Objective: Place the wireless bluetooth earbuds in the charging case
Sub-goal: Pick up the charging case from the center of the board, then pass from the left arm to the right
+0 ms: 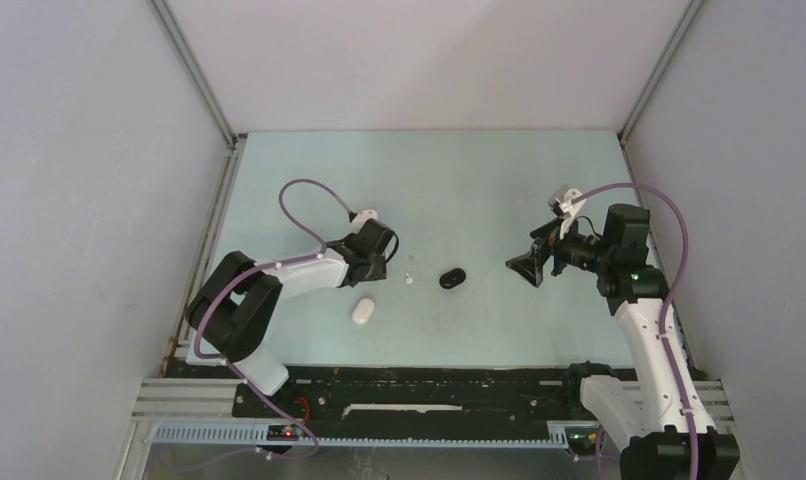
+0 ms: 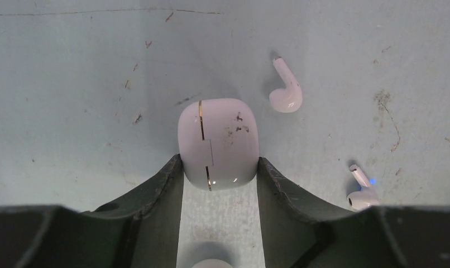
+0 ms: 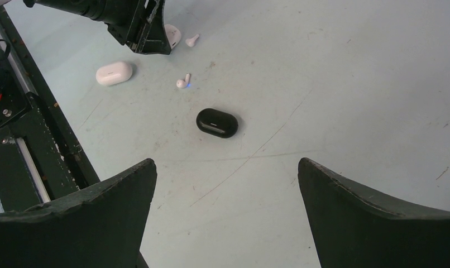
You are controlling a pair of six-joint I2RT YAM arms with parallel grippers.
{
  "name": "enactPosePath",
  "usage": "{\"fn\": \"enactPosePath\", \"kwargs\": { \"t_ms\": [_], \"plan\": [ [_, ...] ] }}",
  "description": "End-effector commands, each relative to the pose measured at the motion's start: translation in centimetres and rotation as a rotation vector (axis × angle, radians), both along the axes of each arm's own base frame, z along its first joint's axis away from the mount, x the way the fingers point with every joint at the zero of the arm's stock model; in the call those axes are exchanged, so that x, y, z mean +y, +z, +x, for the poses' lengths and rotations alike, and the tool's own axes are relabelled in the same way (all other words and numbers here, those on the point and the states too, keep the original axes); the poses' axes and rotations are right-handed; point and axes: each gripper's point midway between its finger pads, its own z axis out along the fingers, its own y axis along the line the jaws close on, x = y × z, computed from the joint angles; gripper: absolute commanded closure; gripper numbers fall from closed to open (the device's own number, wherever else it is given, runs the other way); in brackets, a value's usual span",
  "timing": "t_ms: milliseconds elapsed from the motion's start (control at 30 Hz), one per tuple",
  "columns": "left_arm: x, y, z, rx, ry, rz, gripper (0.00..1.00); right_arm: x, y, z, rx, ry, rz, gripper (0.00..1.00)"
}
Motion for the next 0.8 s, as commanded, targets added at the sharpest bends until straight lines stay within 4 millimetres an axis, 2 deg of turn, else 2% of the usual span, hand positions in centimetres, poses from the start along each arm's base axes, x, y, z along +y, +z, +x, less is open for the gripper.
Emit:
{"fn": "enactPosePath", "kwargs": {
  "t_ms": [0,133,200,300,433,567,767],
  "plan": [
    [-0.5,1.8,0.2,-0.031,-0.039,-0.033,0.64,0.3,0.6,-0.3,-0.034,0.027,0.003,0.01],
    [-1.1,4.4,-0.8,-0.087,-0.087,-0.076,0.66,0.5,0.6,-0.4,-0.018,0.031,0.017,0.01],
    [-2.2,5.8,-1.5,-0.12,-0.142,-0.118,0.66,0.6,0.6,-0.4,-0.012,0.037,0.022,0.01],
    [-4.6,7.1,-2.8,-0.161,-0.242,-0.203,0.66,0.6,0.5,-0.1,0.009,0.02,0.035,0.01],
    [-8.9,9.9,-4.4,-0.288,-0.359,-0.429,0.68,0.9,0.2,0.5,0.089,-0.009,0.091,0.01],
    [-11.0,12.7,-5.2,-0.449,-0.4,-0.539,0.68,1.8,-0.4,1.5,0.209,-0.026,0.173,0.06],
    [-13.9,15.4,-5.9,-0.571,-0.46,-0.621,0.68,6.1,-0.2,0.4,0.249,0.074,0.17,0.11]
  ]
}}
